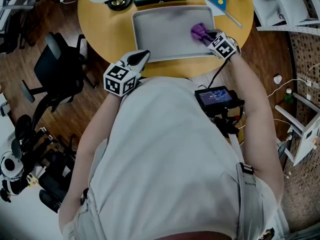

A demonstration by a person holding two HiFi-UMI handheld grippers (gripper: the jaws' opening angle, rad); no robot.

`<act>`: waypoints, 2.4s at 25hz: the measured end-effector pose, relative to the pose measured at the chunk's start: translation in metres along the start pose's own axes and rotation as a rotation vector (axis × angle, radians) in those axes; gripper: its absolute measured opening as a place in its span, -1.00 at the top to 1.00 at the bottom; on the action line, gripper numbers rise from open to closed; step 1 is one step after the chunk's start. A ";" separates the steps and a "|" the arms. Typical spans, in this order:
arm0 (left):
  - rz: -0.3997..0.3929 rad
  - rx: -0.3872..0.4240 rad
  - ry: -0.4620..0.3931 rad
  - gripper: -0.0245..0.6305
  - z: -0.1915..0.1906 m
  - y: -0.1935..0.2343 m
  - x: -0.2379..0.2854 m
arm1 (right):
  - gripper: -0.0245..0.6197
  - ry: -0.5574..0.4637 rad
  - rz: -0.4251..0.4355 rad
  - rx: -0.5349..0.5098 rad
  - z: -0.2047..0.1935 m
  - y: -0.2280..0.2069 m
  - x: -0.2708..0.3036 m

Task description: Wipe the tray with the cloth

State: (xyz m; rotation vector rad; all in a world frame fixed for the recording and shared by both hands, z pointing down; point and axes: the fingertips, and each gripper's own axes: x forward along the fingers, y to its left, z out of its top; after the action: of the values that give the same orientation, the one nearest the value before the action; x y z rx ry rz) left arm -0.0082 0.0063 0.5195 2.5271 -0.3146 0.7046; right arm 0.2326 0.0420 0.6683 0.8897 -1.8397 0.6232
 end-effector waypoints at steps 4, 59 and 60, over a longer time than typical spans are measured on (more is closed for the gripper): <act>0.018 -0.018 -0.003 0.93 -0.005 0.003 -0.007 | 0.70 0.022 -0.012 -0.022 0.001 0.002 0.000; 0.202 -0.118 -0.101 0.93 -0.042 0.051 -0.089 | 0.69 0.014 -0.046 -0.004 0.113 0.020 0.051; 0.192 -0.114 -0.096 0.93 -0.041 0.048 -0.084 | 0.69 0.019 -0.062 0.021 0.101 0.013 0.046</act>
State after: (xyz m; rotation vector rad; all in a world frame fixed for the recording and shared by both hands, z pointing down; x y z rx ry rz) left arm -0.1126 -0.0065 0.5239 2.4482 -0.6203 0.6182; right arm 0.1552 -0.0392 0.6693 0.9472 -1.7846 0.6112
